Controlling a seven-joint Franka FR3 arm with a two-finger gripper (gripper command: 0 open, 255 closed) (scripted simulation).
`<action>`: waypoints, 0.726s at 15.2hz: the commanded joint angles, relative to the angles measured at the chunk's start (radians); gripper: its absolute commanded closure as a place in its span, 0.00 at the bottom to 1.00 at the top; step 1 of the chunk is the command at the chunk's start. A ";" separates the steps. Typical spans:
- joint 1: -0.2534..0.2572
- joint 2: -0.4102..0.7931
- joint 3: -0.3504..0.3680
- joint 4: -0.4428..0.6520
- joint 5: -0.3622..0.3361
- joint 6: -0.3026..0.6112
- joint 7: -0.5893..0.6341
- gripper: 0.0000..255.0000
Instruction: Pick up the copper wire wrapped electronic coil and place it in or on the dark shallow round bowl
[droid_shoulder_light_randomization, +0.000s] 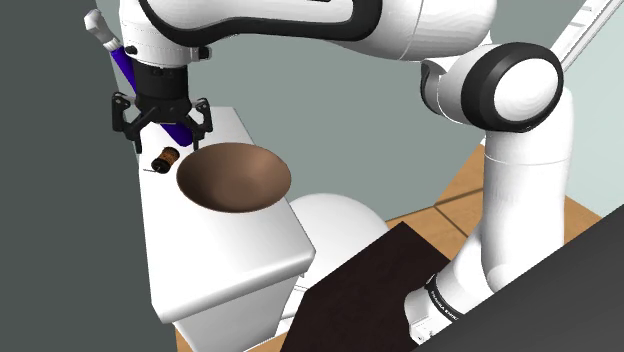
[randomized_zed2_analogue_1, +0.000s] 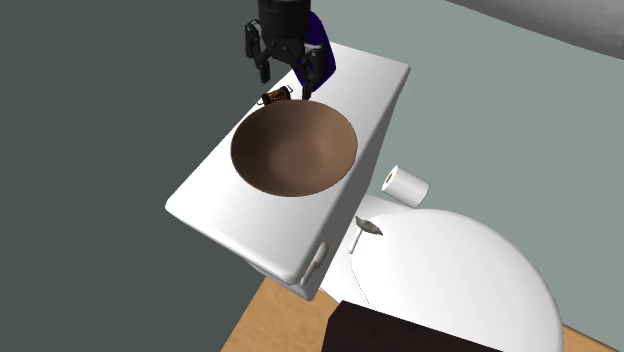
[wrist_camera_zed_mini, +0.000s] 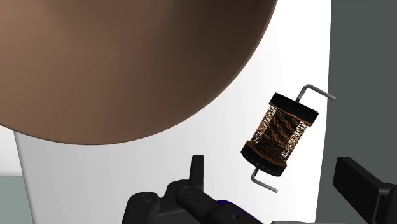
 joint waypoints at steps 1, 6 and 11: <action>-0.005 -0.003 0.000 -0.024 0.001 0.021 -0.001 0.00; -0.005 -0.002 0.000 -0.023 0.001 0.021 -0.001 0.00; -0.005 -0.003 0.000 -0.023 0.001 0.021 -0.001 1.00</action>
